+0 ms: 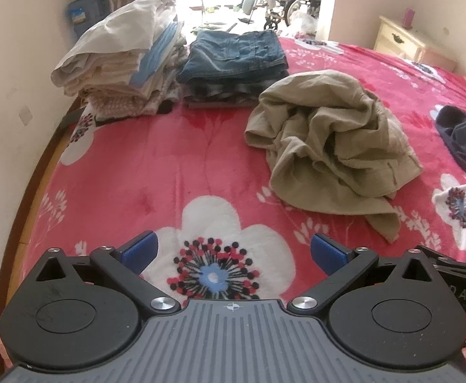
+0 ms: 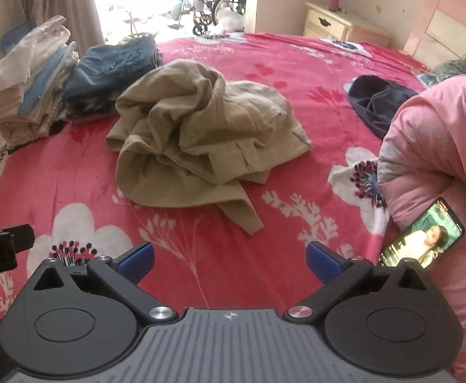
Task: Fold clothes
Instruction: 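Move both tools toward the crumpled khaki garment on the bed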
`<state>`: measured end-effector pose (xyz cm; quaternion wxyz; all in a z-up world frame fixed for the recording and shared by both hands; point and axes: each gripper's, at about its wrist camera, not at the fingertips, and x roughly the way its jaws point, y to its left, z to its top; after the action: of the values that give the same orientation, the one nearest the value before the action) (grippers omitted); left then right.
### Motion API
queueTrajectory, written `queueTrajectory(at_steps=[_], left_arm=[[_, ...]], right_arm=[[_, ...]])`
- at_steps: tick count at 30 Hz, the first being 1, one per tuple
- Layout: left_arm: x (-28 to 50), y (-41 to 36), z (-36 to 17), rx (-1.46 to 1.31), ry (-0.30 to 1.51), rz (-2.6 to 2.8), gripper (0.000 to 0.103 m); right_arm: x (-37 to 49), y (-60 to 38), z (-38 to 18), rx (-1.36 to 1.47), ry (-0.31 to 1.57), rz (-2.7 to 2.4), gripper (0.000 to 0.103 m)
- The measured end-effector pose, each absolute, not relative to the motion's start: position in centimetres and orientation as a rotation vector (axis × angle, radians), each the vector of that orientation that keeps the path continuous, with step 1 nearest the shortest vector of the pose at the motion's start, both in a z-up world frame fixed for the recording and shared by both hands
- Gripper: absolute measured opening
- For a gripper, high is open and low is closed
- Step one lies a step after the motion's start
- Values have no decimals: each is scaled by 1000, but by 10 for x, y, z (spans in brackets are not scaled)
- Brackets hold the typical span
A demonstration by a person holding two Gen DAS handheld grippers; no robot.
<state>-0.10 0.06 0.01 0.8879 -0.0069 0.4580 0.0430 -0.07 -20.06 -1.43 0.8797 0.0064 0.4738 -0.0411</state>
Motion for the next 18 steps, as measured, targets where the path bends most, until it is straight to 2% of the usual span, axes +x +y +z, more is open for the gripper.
queueTrajectory(at_steps=[18], left_arm=[[-4, 5, -3, -12, 973, 107, 103]], right_arm=[[1, -193, -15, -6, 1006, -89, 103]])
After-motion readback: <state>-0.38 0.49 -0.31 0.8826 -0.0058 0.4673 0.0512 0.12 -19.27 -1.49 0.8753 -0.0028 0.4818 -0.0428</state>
